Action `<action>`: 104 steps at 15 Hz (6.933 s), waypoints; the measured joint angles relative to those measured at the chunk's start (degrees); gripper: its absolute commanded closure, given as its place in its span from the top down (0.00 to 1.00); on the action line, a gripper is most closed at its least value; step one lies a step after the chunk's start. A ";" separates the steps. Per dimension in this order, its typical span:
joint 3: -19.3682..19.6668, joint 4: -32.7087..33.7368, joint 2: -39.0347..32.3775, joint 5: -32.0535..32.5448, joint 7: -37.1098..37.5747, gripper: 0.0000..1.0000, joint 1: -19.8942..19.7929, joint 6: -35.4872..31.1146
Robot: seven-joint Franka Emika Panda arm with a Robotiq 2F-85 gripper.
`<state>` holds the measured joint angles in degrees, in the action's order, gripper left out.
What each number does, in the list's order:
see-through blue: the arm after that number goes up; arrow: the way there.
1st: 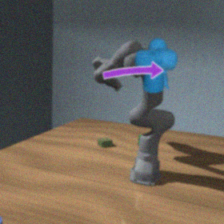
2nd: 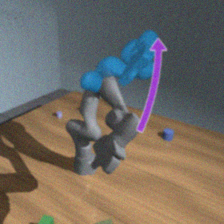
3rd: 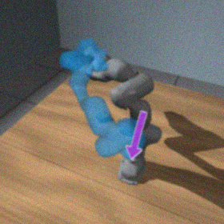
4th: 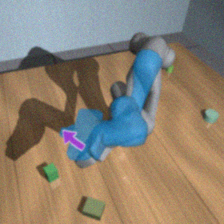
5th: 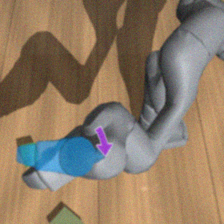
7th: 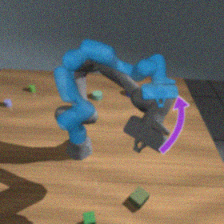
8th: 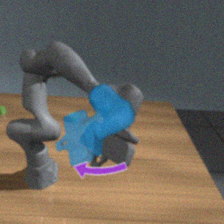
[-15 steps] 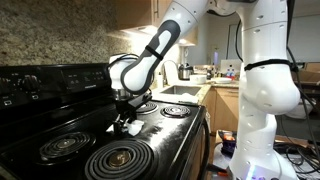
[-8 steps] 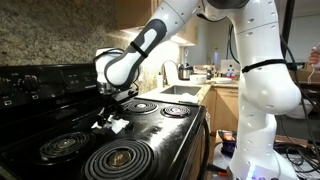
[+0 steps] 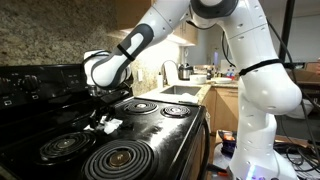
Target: Use the cloth to wipe the stove
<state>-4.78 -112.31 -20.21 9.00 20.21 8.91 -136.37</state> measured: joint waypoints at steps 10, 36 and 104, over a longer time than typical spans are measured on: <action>-1.73 -3.01 0.87 -3.42 -1.96 0.09 0.48 0.06; 4.42 -11.95 6.97 -0.63 -1.21 0.09 0.02 0.13; 8.56 -39.13 35.09 -1.14 -2.75 0.08 -15.71 2.97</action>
<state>3.78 -151.45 14.89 7.86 17.46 -6.81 -133.40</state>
